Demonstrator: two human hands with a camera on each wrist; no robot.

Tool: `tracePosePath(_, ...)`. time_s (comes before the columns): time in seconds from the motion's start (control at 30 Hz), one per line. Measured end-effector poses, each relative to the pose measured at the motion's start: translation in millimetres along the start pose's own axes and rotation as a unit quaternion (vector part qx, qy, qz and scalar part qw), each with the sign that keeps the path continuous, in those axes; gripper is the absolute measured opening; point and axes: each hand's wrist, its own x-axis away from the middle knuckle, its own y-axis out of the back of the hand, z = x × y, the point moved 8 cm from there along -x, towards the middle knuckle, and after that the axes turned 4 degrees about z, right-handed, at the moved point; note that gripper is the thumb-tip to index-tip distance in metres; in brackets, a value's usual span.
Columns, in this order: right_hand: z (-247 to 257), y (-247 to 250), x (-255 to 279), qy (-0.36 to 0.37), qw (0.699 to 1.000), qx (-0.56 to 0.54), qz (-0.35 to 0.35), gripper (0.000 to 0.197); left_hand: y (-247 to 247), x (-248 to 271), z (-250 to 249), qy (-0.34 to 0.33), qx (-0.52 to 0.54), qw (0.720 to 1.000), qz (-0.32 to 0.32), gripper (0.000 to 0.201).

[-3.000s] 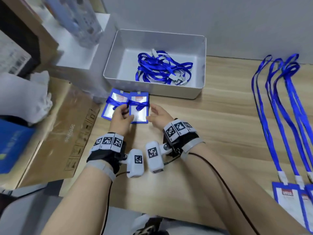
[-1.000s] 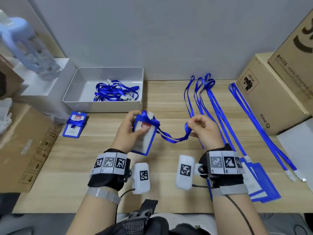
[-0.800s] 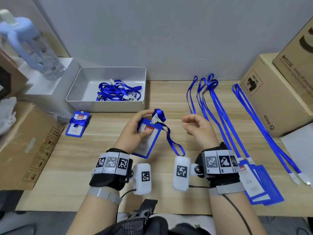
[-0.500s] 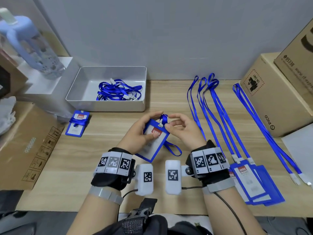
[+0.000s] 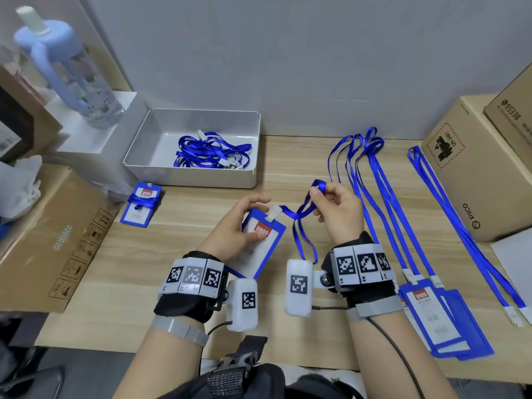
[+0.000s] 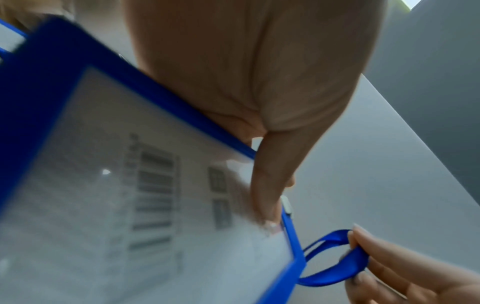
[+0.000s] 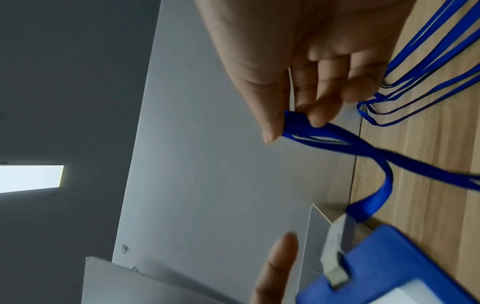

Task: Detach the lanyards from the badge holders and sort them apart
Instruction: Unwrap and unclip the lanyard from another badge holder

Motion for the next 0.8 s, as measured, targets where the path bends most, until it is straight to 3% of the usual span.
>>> tracePosePath(0.17,-14.3,-7.4,-4.3,-0.047,0.999,0.004,0.018,0.043,7.4,2.6,4.4,0.006,0.025,0.999,-0.044,0.05)
tracePosePath(0.33,-7.0,-33.8,6.6,-0.02,0.993,0.03,0.113,0.016,6.0,1.5,-1.9,-0.006,0.063,0.997,-0.045,0.059)
tracePosePath(0.57,9.4,-48.2,12.3,0.07,0.98,0.116,0.148,0.031,-4.6,-1.4,-9.2,-0.019,0.101,0.995,-0.013,0.066)
tracePosePath(0.8,14.0,-46.9,14.5,0.093,0.973,0.151,0.147,0.031,-5.9,-3.0,-10.6,-0.008,0.085,0.996,0.012,0.064)
